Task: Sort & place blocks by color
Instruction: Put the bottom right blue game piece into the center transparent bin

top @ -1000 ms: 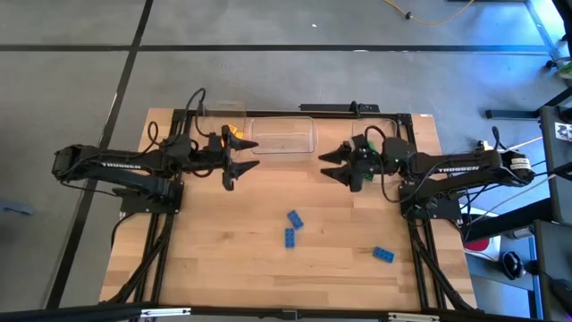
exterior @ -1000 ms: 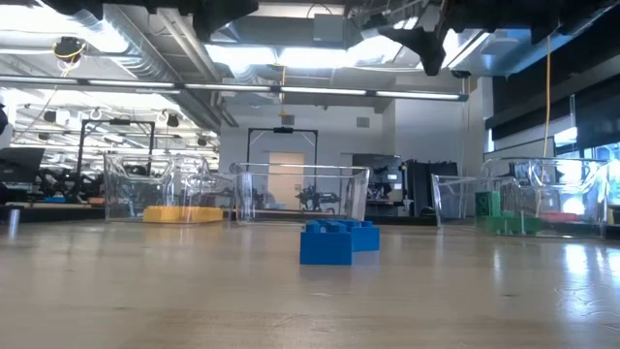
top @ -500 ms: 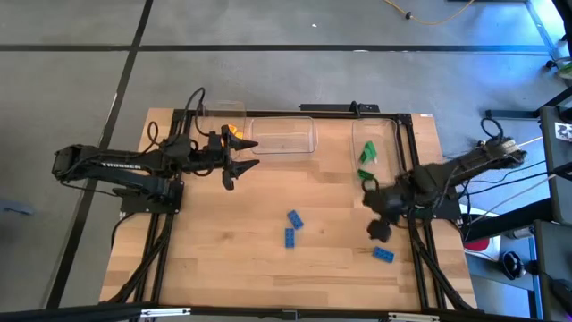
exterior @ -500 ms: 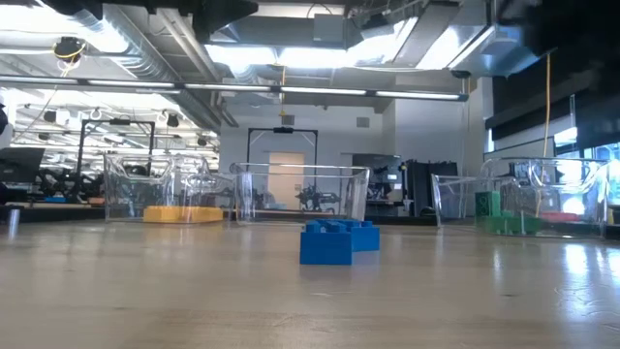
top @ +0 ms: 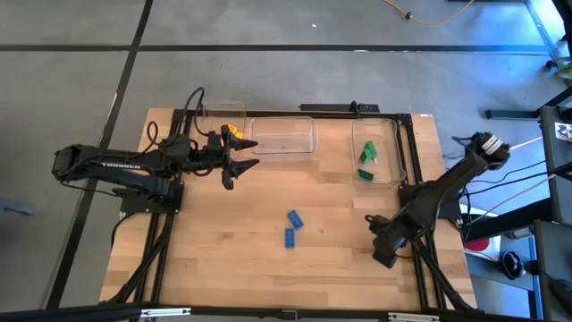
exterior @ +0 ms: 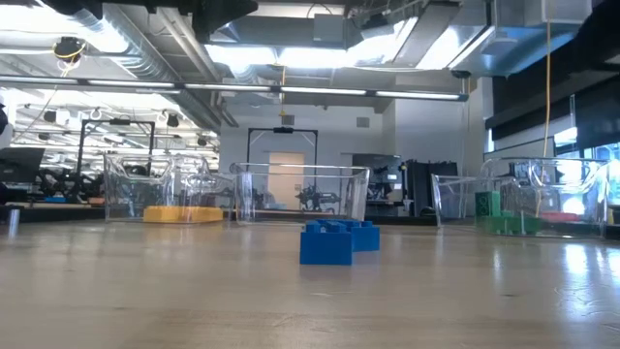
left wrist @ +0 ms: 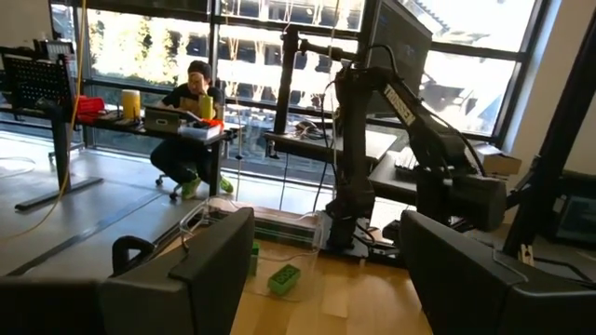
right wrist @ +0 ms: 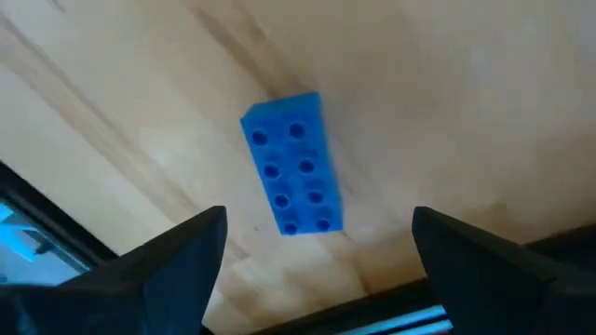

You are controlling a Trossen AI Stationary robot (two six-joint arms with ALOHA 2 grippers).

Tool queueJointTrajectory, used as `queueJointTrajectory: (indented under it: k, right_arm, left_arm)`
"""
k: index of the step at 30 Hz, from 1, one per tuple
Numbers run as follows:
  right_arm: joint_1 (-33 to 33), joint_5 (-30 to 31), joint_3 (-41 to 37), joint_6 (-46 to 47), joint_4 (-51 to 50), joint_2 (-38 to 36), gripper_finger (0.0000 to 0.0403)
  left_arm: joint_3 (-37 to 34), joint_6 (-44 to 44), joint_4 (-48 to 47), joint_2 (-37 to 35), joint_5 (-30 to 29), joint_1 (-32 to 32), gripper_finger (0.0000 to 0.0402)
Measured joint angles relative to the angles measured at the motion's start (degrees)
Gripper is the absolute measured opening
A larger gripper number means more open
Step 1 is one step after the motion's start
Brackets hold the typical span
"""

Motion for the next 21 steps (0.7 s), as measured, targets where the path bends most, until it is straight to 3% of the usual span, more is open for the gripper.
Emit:
queueJointTrajectory:
  k: [6, 15, 21]
  right_arm:
    - [1.45, -1.3, 0.0, -0.17, 6.29, 7.16, 0.0343]
    - [3.09, -2.78, 0.01, -0.33, 6.03, 14.37, 0.0342]
    - [3.02, -3.49, 0.22, -0.6, 5.5, 15.72, 0.0302]
  left_arm:
    - [0.0, 0.0, -0.03, -0.02, -0.04, 0.07, 0.026]
    - [0.0, -0.04, 0.98, -0.02, -1.33, 0.07, 0.026]
    - [0.0, -0.02, 1.26, -0.04, -3.91, 0.07, 0.026]
